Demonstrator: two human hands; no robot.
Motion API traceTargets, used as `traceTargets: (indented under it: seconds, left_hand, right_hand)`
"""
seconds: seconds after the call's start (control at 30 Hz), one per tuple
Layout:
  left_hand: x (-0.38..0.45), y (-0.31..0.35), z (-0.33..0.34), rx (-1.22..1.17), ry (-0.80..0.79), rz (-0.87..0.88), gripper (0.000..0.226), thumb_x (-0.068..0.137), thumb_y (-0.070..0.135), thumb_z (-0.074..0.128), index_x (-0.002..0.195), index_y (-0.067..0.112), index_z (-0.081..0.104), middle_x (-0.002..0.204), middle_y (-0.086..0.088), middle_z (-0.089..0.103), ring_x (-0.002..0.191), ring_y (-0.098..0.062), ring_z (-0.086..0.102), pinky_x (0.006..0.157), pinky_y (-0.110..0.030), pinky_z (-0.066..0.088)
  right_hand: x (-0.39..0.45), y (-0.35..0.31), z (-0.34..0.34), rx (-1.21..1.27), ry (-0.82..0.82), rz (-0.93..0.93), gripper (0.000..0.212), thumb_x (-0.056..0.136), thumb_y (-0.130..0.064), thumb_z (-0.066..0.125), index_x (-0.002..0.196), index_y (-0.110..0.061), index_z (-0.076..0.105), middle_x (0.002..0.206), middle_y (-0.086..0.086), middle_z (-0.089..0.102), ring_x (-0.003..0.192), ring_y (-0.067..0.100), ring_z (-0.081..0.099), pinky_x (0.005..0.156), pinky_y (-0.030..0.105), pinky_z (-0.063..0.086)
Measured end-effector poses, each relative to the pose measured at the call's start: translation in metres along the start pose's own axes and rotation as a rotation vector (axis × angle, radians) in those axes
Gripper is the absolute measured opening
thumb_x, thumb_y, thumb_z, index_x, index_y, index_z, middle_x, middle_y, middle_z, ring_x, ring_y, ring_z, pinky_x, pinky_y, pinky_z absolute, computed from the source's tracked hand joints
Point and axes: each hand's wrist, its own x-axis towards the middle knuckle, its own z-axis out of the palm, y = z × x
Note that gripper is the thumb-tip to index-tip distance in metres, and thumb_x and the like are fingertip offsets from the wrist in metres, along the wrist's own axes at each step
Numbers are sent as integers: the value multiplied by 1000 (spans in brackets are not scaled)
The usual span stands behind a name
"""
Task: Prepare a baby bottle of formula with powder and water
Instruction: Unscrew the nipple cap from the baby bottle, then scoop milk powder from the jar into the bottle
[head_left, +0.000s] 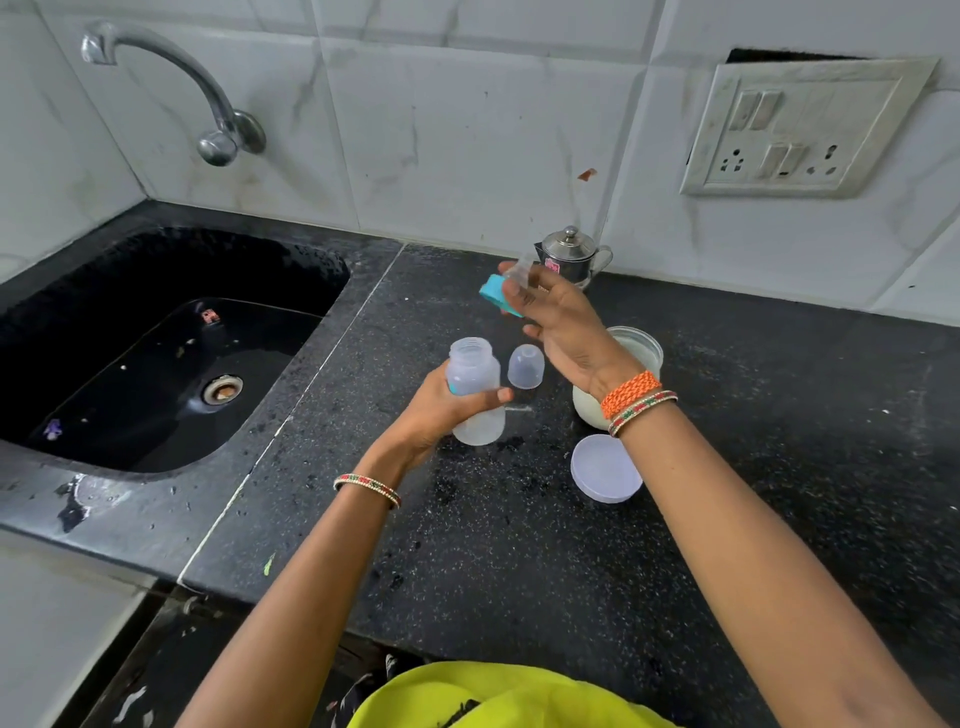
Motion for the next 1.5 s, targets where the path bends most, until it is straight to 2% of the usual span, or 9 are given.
traceTargets:
  seconds: [0.37,0.57,0.73,0.87,0.97,1.07,1.2,1.27,1.5]
  left_hand:
    - [-5,-32,-25,143,171,86,65,60,25,83,114,22,46,105,3,56,94,-8,56,80,-20,51]
    - [-6,-36,-21,161,120,98,87,73,4,77,140,21,24,117,10,48,102,1,55,78,-14,50]
    - [-17,-38,-22,191,171,94,105,66,27,83,143,35,13,133,0,40,117,-10,50,88,-19,46]
    - [-32,-17,-5,133,545,368,75,74,20,73,136,26,31,139,1,38,129,-11,39,106,-29,34]
    - [-37,7,25,46,744,635,48,80,-3,64,120,11,43,120,-1,48,112,-16,49,95,-31,44]
    - [-30,24,55,63,641,732,37,81,-4,60,113,10,46,110,4,50,101,-17,53,84,-30,49]
    - [3,32,79,144,383,559,40,80,-2,58,114,16,48,113,6,54,100,-8,54,81,-28,52]
    - [22,28,86,237,266,501,46,78,-1,59,119,15,47,118,3,52,105,-7,51,81,-22,49]
    - [60,9,96,386,-11,303,76,76,10,68,140,18,29,147,-3,34,130,-18,35,105,-30,32]
  right_hand:
    - [-38,71,16,-1084,115,-11,29,81,-16,68,98,-14,44,107,9,57,95,28,55,70,34,40]
    - [-44,85,9,-1232,54,48,29,84,-13,60,111,-6,52,114,14,56,104,32,55,80,39,46]
    - [-50,61,8,-1207,159,-26,26,90,-27,55,111,-12,57,112,7,56,102,25,54,73,35,44]
    - [-55,8,-26,-1168,509,-176,12,85,-26,58,86,-17,67,94,2,56,93,20,50,68,31,40]
    - [-47,-17,-76,-1374,538,108,21,81,-29,59,93,-19,72,110,10,62,111,34,45,86,39,43]
    - [-31,-24,-99,-1296,329,542,33,80,-35,63,107,-18,68,126,10,58,128,37,36,102,46,35]
    - [-11,-33,-92,-1418,36,676,26,73,-40,68,77,-15,60,108,11,58,103,30,53,92,36,43]
    - [-8,-40,-84,-1419,-85,744,35,83,-36,65,100,-6,65,113,13,56,104,29,55,85,31,43]
    - [3,-28,-76,-1629,5,795,62,81,-36,69,134,-11,49,136,14,51,125,40,47,106,59,33]
